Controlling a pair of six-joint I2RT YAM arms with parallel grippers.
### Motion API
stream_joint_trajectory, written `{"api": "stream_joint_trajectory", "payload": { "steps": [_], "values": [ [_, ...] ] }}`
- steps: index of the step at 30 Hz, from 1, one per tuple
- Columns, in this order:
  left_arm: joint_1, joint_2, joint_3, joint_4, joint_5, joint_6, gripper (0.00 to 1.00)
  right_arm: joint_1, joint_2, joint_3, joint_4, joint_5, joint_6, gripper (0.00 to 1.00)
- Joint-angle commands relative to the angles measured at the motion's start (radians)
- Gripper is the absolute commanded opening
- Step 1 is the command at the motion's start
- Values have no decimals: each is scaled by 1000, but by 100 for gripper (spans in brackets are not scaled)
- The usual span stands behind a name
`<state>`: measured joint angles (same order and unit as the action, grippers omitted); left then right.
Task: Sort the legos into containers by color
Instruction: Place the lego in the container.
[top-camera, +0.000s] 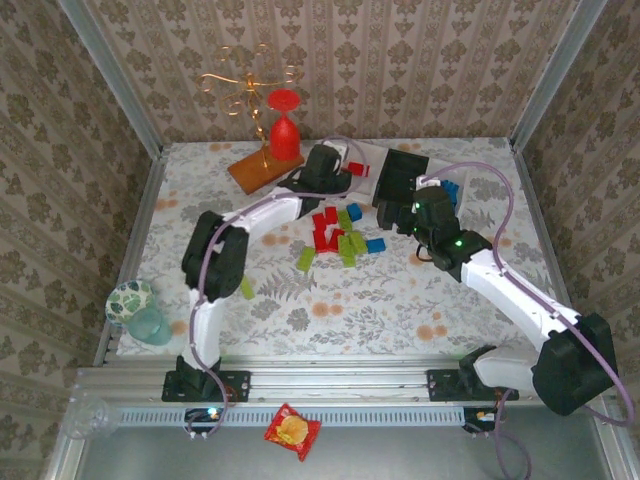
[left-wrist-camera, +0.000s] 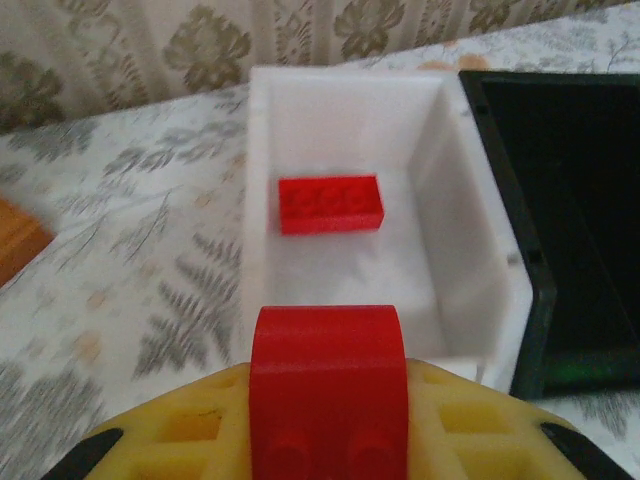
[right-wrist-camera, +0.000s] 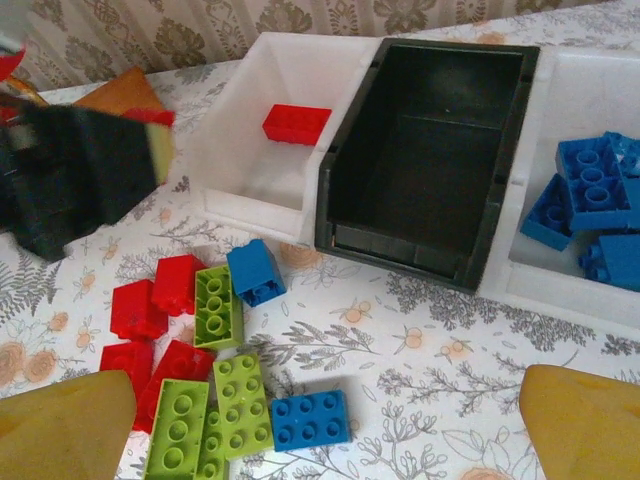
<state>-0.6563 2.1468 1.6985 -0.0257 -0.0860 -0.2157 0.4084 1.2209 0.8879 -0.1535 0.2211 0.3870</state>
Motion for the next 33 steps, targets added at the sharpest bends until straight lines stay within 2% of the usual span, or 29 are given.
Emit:
{"api": "stream_joint_trajectory", "payload": {
  "steps": [1, 5, 9, 14, 17, 19, 25, 29, 33],
  "values": [
    [-8, 105, 169, -44, 25, 56, 25, -6, -45, -28, 6, 35, 19, 100],
    [-6, 249, 381, -134, 26, 63, 29, -6, -70, -45, -11, 37, 24, 100],
    [-7, 330, 559, -243, 39, 64, 45, -6, -93, -66, -21, 34, 32, 100],
    [-8, 252, 504, -234, 57, 59, 58, -5, -81, -80, -52, 18, 35, 100],
    [-7, 147, 392, -215, 59, 64, 61, -1, -63, -87, -57, -3, 43, 100],
    [-6, 51, 259, -174, 52, 62, 61, 9, -48, -85, -57, -11, 41, 100],
    [19, -327, -274, -14, 52, -5, 63, 49, 62, -35, -51, -94, -4, 100],
    [53, -561, -576, -5, 34, -57, 64, 133, 197, 56, -76, -154, -61, 100],
    [124, -732, -775, -63, 60, -109, 64, 234, 327, 157, -118, -144, -73, 97]
  ]
}}
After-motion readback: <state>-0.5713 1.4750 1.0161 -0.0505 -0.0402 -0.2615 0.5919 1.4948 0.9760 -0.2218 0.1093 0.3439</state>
